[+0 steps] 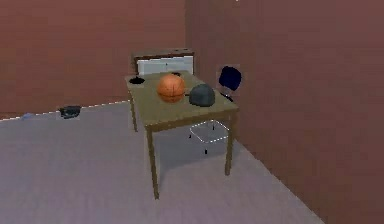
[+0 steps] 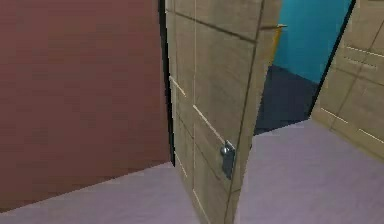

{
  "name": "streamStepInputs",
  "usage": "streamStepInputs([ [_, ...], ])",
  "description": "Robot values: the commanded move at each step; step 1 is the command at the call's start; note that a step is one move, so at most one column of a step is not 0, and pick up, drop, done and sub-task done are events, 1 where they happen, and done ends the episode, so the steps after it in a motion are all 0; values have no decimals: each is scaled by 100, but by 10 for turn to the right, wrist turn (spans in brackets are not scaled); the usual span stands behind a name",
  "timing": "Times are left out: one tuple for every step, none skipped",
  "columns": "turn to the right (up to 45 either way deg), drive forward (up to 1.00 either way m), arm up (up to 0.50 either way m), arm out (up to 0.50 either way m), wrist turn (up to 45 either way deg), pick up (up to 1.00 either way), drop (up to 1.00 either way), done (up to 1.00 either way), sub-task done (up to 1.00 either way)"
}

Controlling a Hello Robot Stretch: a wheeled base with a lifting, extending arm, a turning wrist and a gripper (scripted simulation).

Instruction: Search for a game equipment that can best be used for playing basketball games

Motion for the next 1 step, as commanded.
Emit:
streamStepInputs([
  [0, 65, 0, 0, 0, 0, 0, 0, 0],
])
